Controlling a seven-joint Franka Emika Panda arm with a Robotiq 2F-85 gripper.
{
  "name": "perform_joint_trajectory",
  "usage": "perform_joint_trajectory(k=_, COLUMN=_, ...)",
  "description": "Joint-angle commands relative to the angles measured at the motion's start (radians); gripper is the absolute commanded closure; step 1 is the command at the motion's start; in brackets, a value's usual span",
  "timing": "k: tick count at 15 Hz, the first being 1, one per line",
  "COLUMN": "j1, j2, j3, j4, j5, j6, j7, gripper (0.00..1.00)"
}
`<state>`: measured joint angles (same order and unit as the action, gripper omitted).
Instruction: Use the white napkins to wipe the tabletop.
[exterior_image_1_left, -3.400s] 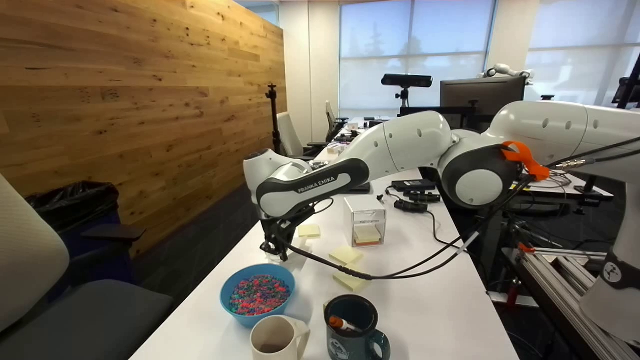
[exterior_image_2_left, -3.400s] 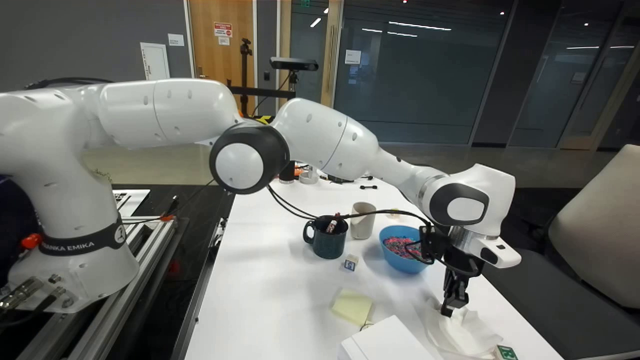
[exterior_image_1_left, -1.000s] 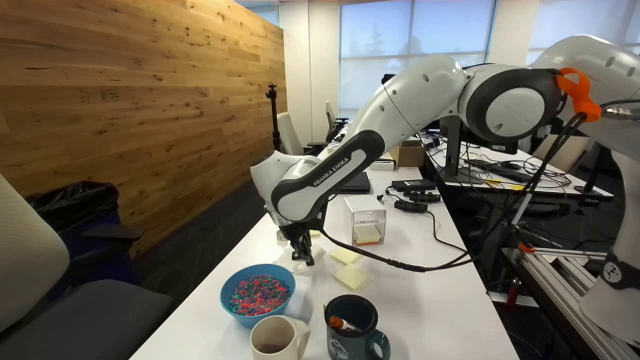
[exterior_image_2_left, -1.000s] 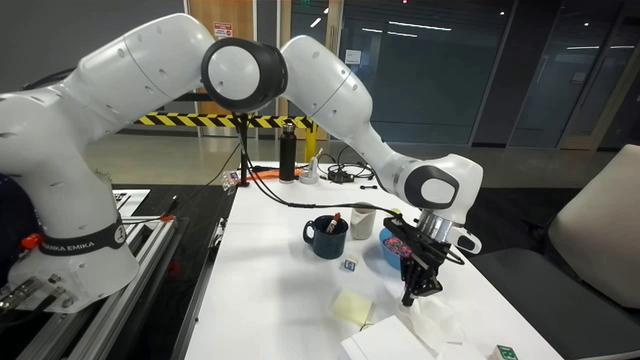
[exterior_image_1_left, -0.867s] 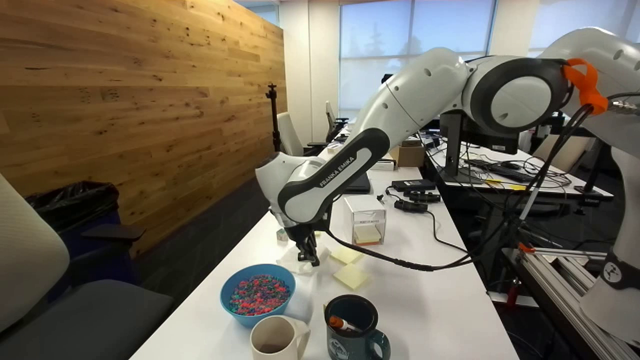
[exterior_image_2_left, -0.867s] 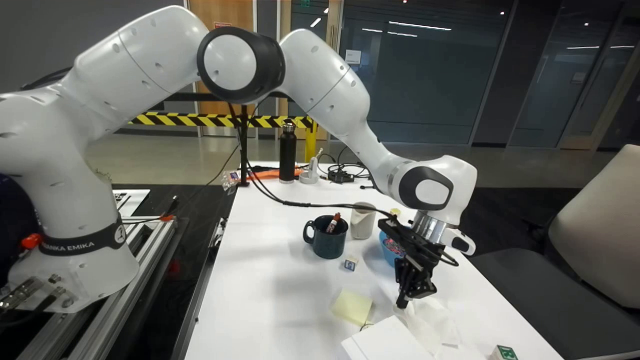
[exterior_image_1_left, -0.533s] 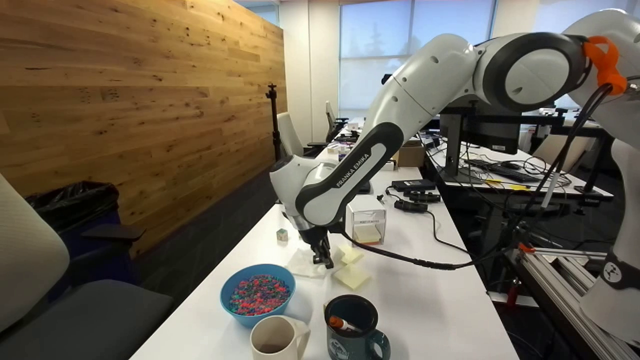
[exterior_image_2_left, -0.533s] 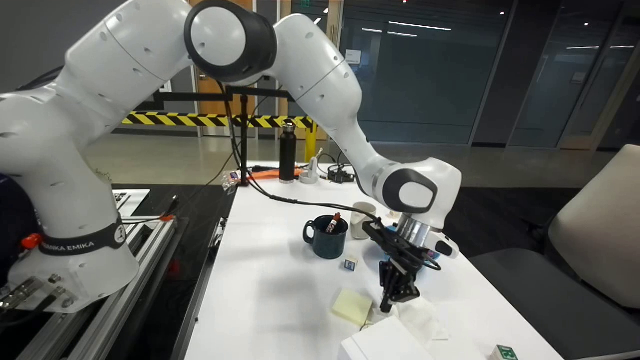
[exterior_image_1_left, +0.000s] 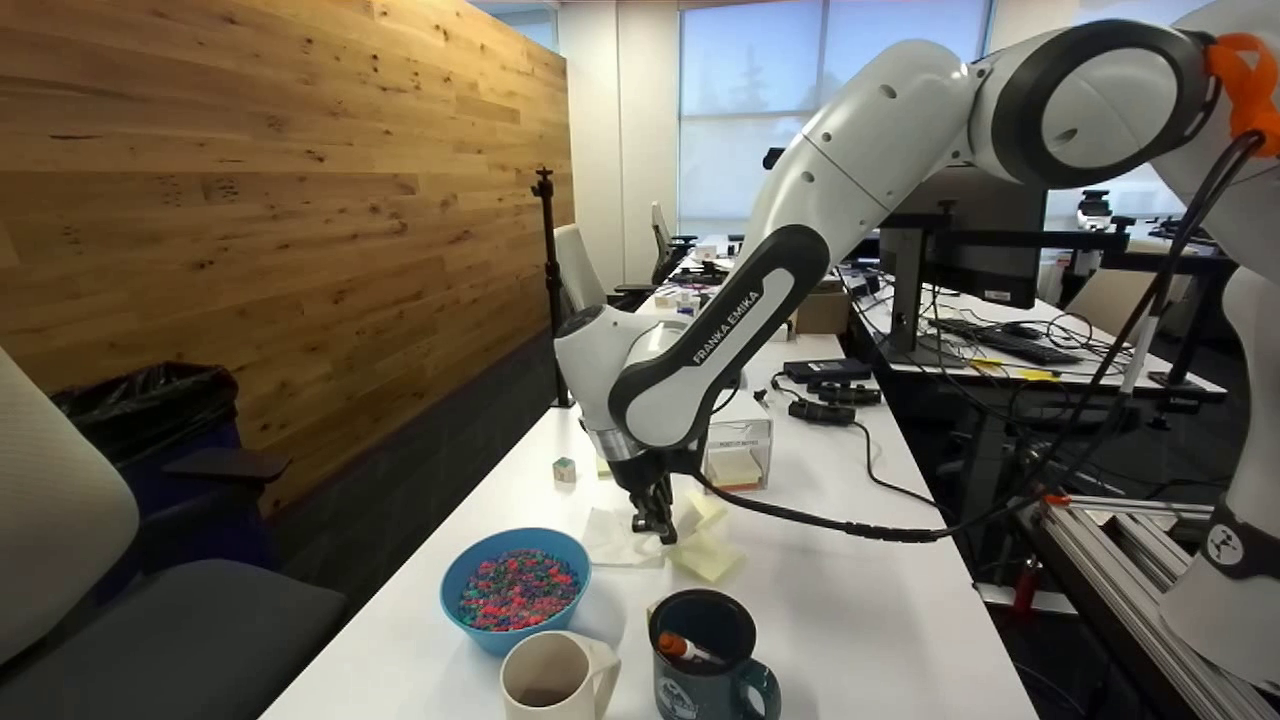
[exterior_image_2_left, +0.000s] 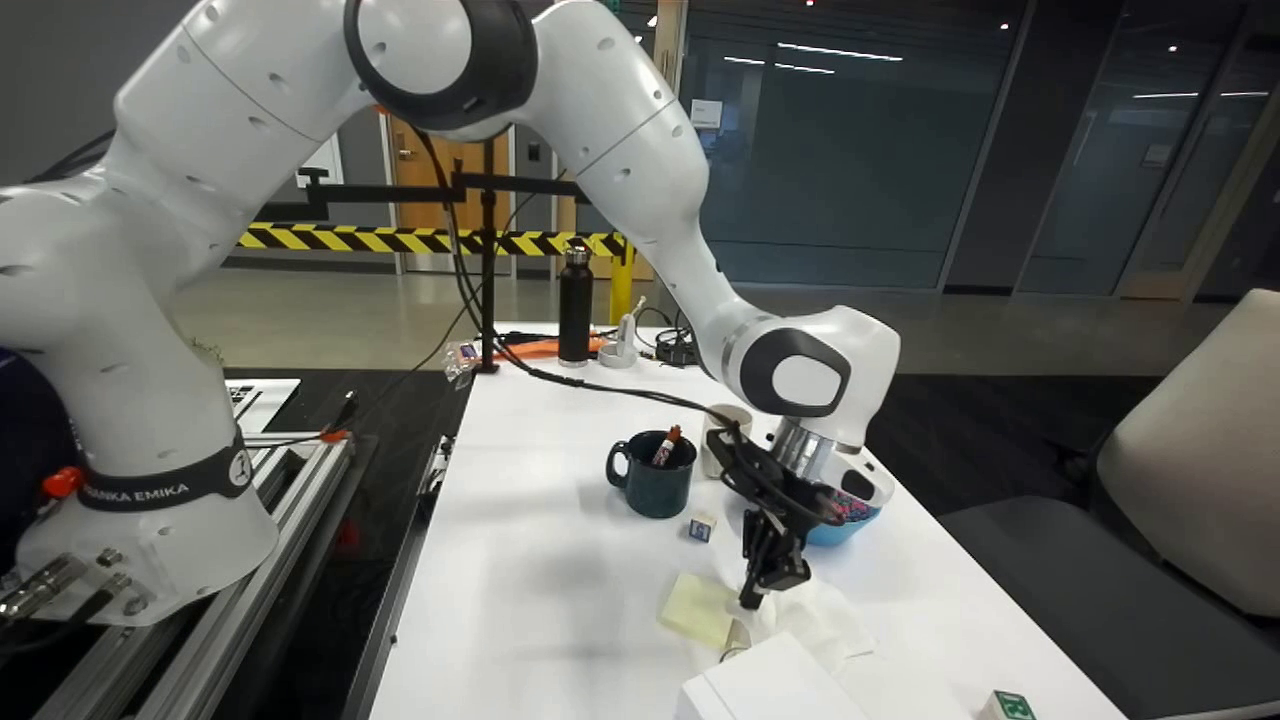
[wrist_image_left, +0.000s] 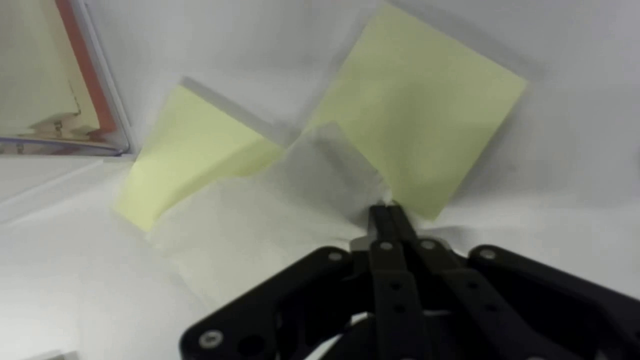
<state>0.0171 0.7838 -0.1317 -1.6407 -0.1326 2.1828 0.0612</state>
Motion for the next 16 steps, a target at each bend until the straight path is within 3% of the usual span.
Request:
perform_joint_trajectory(k=1, j1=-0.010, j2=0.045, j3=0.016, j4=0.101, j5=0.061, j6=-0.026, j7=0.134, gripper=1.00)
perform_joint_trajectory(k=9, j1=-0.010, j2=0.153, j3=-0.017, j4=0.248, j5=0.076, j6=-0.028, j7=0.305, gripper=1.00)
perform_joint_trajectory(k=16, j1=-0.070, j2=0.269, j3=-0.045, j4=0.486, j5=0.138, j6=-0.173, j7=0.431, gripper=1.00)
